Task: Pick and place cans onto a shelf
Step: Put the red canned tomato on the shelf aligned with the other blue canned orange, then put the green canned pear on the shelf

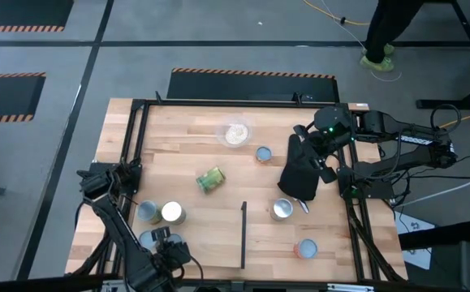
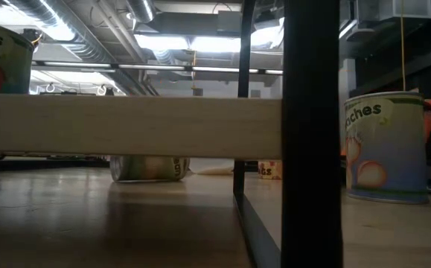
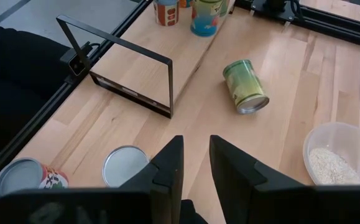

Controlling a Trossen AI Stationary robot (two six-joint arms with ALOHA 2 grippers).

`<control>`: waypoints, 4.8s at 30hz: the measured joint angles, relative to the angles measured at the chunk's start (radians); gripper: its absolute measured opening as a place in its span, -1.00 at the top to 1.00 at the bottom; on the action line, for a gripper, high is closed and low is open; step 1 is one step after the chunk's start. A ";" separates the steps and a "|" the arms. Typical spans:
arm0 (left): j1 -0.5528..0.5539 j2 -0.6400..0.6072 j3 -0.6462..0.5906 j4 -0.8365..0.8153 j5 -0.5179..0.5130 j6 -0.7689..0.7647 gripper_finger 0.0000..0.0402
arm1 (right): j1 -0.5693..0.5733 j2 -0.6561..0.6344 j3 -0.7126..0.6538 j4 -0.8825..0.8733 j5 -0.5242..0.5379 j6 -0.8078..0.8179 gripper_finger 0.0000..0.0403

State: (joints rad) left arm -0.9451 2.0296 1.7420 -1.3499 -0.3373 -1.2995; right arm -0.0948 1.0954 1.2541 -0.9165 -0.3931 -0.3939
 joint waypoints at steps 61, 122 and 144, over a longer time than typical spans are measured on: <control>0.962 -0.002 0.225 -0.026 0.433 1.356 0.73 | 0.000 0.000 0.000 0.034 0.000 0.077 0.59; 1.183 0.000 -0.170 0.320 0.755 1.702 0.44 | 0.000 0.000 0.000 -0.072 0.000 0.005 0.59; 1.183 0.000 -0.239 0.267 0.769 1.652 0.45 | 0.000 0.000 0.000 -0.071 0.000 -0.001 0.59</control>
State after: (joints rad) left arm 0.2375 2.0300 1.5028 -1.0825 0.4320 0.3530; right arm -0.0951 1.0954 1.2541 -0.9874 -0.3927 -0.3950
